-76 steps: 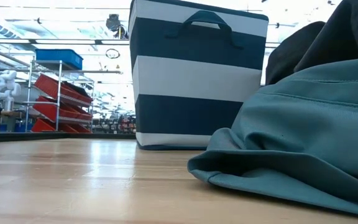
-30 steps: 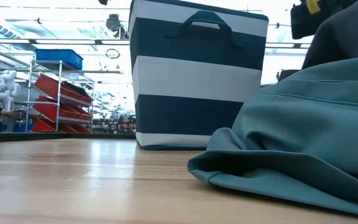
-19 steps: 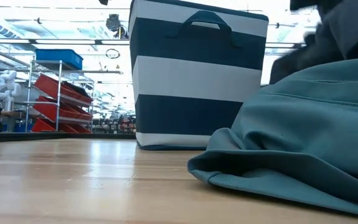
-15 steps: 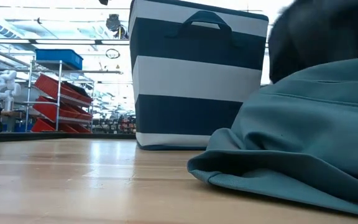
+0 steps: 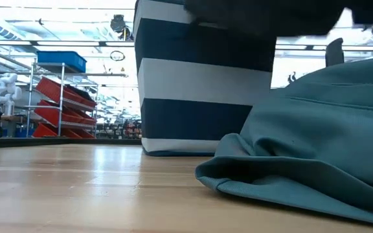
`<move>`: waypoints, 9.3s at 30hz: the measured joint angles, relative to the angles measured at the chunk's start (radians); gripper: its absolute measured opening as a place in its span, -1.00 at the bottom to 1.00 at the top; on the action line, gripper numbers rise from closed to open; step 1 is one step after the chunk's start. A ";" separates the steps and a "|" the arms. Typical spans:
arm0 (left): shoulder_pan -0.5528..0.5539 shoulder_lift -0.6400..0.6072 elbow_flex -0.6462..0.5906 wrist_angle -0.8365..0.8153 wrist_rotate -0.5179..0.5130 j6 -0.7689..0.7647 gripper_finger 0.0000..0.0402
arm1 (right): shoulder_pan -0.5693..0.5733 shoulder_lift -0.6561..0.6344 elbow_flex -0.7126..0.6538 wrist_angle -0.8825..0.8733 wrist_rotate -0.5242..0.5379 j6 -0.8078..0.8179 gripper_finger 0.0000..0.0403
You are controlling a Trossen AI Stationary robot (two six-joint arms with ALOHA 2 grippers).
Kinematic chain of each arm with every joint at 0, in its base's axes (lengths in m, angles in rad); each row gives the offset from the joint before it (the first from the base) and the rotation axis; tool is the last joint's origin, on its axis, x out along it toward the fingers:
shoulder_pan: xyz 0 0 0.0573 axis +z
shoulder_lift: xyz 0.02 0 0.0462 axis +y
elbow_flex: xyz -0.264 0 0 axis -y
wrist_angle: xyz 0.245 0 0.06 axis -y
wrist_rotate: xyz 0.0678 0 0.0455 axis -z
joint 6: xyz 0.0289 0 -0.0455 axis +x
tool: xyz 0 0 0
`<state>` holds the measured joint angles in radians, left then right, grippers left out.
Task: Sort clothes
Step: Put the gray cargo shorts into the blue laundry organizer
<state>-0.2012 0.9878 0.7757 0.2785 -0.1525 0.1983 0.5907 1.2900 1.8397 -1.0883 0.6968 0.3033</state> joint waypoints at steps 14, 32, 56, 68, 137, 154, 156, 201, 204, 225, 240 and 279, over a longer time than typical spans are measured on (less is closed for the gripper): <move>0.068 0.087 0.001 0.248 0.068 0.243 -0.07 | -0.011 0.005 0.108 0.204 0.012 -0.350 -1.00; 0.005 0.239 0.047 0.269 0.124 0.208 -0.07 | -0.075 0.043 0.108 0.218 0.012 -0.390 -1.00; -0.011 0.169 0.047 0.178 0.188 0.043 -0.07 | -0.075 0.042 0.108 0.216 0.063 -0.437 -1.00; -0.011 0.276 0.046 0.359 0.165 0.043 -0.07 | -0.081 0.042 0.108 0.225 0.068 -0.420 -1.00; 0.431 0.626 1.392 -0.324 -0.179 0.279 -0.98 | -0.221 0.136 -0.044 0.428 -0.214 -0.637 0.03; 0.472 0.621 1.392 -0.577 -0.230 0.288 -0.98 | -0.138 0.291 -0.207 0.315 0.072 -0.484 0.03; 0.482 0.621 1.391 -0.594 -0.230 0.288 -0.98 | -0.106 0.290 -0.207 0.319 0.063 -0.505 0.03; 0.522 0.620 1.390 -0.693 -0.241 0.278 -0.98 | -0.049 0.492 -0.174 0.385 0.608 -0.658 -0.19; 0.522 0.620 1.390 -0.691 -0.218 0.277 -0.98 | -0.035 0.461 -0.174 0.379 0.608 -0.672 -0.83; 0.476 0.626 1.390 -0.851 0.248 -0.036 -0.98 | -0.205 0.040 -0.173 0.732 0.098 -0.941 -0.91; 0.364 0.660 1.390 -0.891 0.310 -0.037 -0.98 | -0.405 0.065 -0.173 0.664 -0.167 -0.885 -0.39; 0.307 0.678 1.355 -1.174 0.085 0.134 -0.46 | -0.540 0.096 -0.176 0.502 -0.321 -0.657 -0.89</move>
<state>0.1056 1.6654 2.1303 -0.8958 -0.0674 0.3318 0.0507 1.3855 1.6634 -0.5863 0.3757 -0.3540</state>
